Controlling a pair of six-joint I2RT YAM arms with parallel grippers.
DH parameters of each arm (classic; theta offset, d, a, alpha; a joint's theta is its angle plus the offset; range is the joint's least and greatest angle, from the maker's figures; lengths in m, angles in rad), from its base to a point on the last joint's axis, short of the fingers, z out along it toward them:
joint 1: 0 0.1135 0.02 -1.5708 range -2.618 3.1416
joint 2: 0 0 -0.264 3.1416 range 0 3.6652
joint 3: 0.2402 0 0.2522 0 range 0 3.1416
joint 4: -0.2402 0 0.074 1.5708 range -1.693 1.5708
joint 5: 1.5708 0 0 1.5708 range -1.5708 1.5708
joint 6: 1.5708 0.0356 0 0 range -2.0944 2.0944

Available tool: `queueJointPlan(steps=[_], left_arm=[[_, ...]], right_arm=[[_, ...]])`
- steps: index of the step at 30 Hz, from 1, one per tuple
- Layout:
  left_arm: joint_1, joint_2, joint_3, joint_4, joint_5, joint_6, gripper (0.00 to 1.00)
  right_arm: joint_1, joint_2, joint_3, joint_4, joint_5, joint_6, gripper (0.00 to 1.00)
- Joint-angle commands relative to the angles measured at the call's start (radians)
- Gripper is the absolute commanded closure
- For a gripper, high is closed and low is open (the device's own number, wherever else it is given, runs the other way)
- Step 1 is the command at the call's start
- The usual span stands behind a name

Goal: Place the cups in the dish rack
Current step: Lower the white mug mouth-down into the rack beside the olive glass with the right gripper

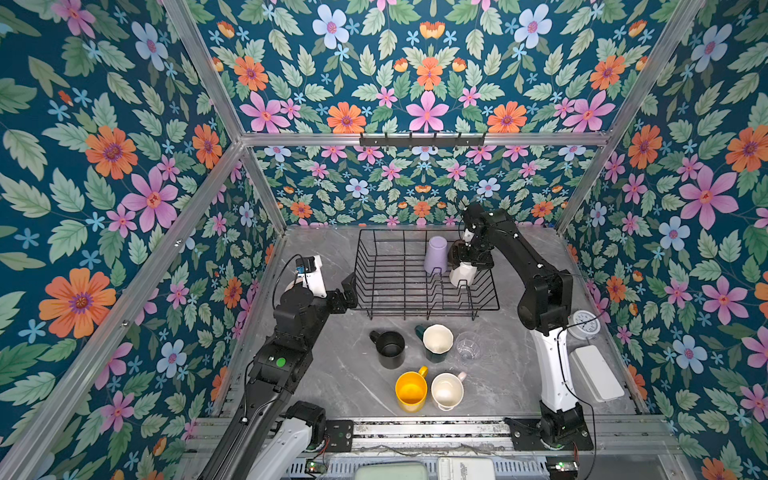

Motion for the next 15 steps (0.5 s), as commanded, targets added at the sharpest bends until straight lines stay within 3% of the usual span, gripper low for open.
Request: queueJointPlan(steps=[1,9,15], left_arm=[[0.001,-0.002,0.003,0.012,-0.008,0.003,0.00],[0.001,-0.002,0.002,0.010,-0.015,0.003,0.00],[0.000,0.001,0.001,0.012,-0.025,0.002,0.00]], right_arm=[[0.000,-0.019,-0.004,0.014,-0.007,0.005,0.13],[0.000,-0.097,-0.029,0.023,-0.002,0.003,0.13],[0.001,-0.323,-0.196,0.082,-0.019,-0.014,0.19]])
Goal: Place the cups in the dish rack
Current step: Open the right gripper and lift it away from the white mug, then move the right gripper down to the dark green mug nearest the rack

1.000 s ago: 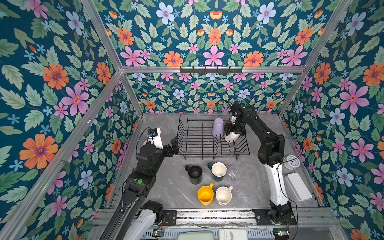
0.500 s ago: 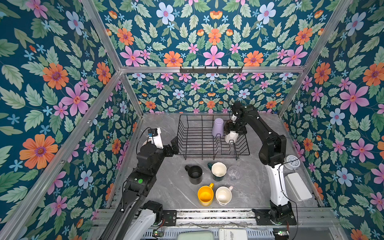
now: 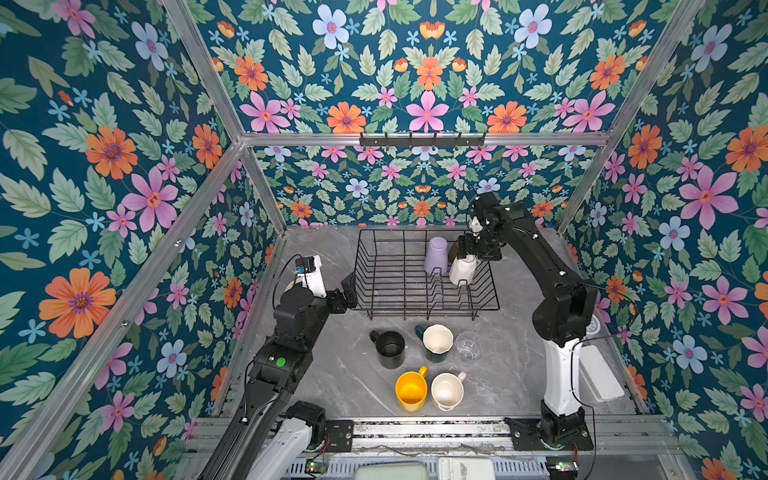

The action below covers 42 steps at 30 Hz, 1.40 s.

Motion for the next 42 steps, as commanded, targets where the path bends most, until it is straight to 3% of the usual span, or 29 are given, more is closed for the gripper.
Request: queueJointPlan(steps=[1,8,12,17,26,42], left_arm=[[0.001,0.001,0.001,0.011,-0.016,0.002,0.00],[0.001,0.002,-0.002,0.013,-0.034,0.001,0.00],[0.000,0.004,-0.003,0.015,-0.042,0.002,0.00],[0.001,0.010,-0.006,0.019,-0.052,0.003,0.00],[0.001,0.019,-0.004,0.018,-0.060,0.003,0.00],[0.001,0.011,-0.010,0.019,-0.070,-0.001,0.00]], right_arm=[[0.004,-0.133,-0.108,0.054,-0.026,-0.011,0.20],[0.108,-0.540,-0.484,0.124,-0.009,-0.015,0.28],[0.173,-0.713,-0.675,0.161,-0.040,0.033,0.34],[0.292,-0.835,-0.820,0.162,0.023,0.093,0.36],[0.476,-0.808,-0.896,0.197,0.110,0.170,0.43],[0.503,-0.650,-0.920,0.321,0.111,0.192,0.57]])
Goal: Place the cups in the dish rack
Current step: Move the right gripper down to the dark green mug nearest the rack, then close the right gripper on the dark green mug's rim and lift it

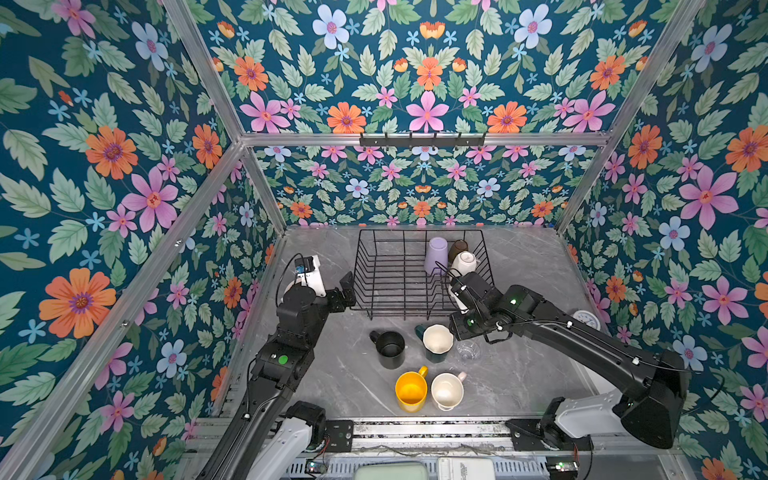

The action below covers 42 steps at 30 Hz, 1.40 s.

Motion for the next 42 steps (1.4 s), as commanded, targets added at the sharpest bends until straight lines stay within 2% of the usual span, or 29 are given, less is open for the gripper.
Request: queueJointPlan(steps=[1,20,35,42], left_arm=[[0.001,-0.005,-0.002,0.016,-0.009,0.000,0.00],[0.001,-0.003,-0.005,0.018,-0.008,-0.002,0.00],[0.001,-0.003,-0.005,0.018,-0.016,-0.004,0.00],[0.001,-0.006,-0.003,0.018,-0.021,-0.003,0.00]], right_arm=[[0.001,0.023,-0.005,0.031,0.015,0.010,0.57],[0.003,0.183,-0.045,0.153,0.012,0.021,0.69],[0.033,0.209,-0.032,0.128,0.068,-0.007,0.97],[0.040,0.180,-0.016,0.088,0.083,-0.076,1.00]])
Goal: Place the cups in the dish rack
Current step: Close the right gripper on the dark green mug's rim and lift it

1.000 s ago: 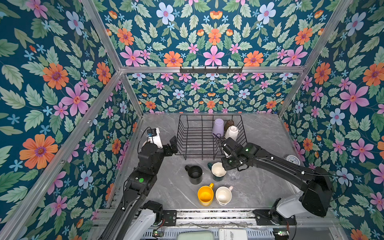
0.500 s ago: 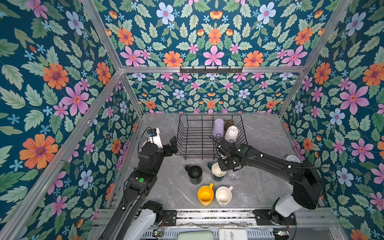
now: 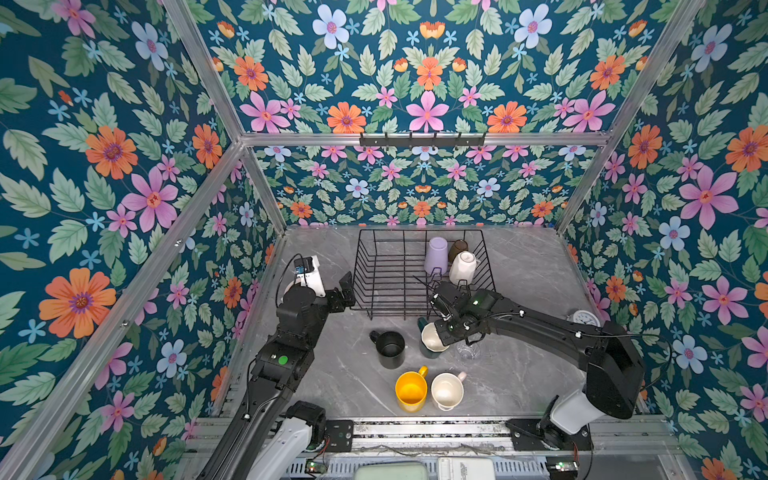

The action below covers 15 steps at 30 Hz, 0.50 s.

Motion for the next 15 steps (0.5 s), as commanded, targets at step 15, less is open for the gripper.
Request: queueJointPlan(steps=[15], left_arm=[[0.001,-0.007,0.017,0.032,0.002,-0.022,0.00]], right_arm=[[0.003,-0.200,0.071,-0.114,-0.078,-0.125,1.00]])
